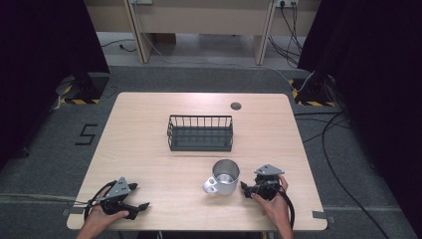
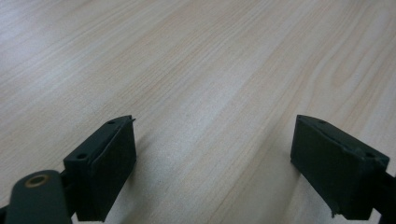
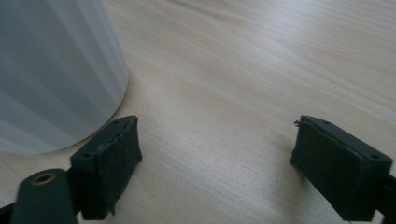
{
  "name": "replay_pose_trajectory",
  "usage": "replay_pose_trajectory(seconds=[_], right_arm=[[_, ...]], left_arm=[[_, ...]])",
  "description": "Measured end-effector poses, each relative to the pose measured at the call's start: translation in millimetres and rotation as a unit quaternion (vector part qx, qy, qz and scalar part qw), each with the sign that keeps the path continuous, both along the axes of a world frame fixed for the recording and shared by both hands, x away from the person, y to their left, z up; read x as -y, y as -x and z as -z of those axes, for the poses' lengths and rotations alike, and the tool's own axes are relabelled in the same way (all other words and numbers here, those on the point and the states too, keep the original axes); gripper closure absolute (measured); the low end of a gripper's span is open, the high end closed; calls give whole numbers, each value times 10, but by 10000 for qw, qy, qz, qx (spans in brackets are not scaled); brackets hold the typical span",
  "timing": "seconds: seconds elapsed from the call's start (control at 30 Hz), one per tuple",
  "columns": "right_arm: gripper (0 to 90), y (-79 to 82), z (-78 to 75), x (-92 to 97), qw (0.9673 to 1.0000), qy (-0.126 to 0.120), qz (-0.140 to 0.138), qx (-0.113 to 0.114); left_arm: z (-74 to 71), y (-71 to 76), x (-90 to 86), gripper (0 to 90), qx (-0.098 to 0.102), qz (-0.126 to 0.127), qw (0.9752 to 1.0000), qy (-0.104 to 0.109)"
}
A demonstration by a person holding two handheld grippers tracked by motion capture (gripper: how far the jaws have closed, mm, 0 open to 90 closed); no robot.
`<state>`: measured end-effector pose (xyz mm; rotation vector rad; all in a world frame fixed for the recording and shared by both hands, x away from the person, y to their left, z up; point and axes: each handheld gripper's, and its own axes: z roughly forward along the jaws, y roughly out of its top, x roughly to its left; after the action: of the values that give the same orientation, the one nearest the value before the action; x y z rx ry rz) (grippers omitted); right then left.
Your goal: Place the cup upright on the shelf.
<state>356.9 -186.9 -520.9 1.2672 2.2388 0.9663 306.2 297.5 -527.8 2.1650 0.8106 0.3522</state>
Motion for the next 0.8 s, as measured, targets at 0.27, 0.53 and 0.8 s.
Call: replay_pose_trajectory(seconds=[0.27, 0.53, 0.8], right_arm=[[154, 39, -25, -1, 9999, 58, -80, 91], [156, 128, -90, 20, 9993, -143, -180, 297], [158, 302, -185, 36, 9970, -379, -370, 570]], left_arm=[[0, 0, 0, 135, 1, 1, 10000, -2], [0, 0, 0, 135, 1, 0, 10000, 1], [-1, 0, -1, 136, -4, 2, 10000, -5]])
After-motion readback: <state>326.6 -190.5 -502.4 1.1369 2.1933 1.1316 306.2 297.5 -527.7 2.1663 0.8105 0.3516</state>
